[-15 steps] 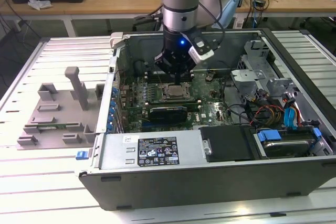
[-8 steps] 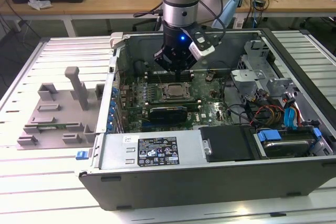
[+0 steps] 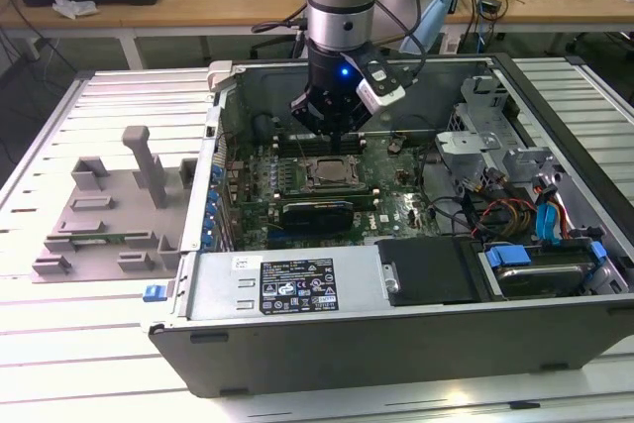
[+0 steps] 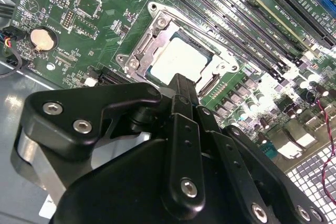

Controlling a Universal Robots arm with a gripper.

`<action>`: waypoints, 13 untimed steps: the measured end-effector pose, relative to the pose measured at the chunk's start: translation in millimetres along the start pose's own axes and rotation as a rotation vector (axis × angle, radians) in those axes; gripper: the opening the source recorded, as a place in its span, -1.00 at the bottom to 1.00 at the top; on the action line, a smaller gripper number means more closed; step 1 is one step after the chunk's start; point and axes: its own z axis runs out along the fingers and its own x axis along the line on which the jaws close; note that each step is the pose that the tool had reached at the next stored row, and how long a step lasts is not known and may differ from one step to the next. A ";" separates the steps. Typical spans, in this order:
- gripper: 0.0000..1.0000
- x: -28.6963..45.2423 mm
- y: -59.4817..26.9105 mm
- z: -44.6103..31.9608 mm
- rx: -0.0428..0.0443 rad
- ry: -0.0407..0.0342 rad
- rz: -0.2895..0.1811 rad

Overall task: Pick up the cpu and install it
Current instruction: 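Install the first cpu locking lever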

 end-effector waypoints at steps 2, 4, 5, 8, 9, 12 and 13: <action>-0.79 0.0 0.0 -0.5 0.0004 0.0002 0.000; -0.79 0.0 0.1 -12.4 0.0002 0.0000 0.000; -0.79 -0.1 0.2 -14.2 0.0003 0.0001 0.000; -0.79 0.5 0.3 -14.3 0.0001 -0.0001 0.000; -0.79 3.7 0.5 -14.5 0.0006 -0.0010 0.000; -0.79 14.4 1.6 -14.4 0.0007 -0.0043 0.000; -0.79 18.1 2.0 -14.4 0.0008 -0.0051 0.000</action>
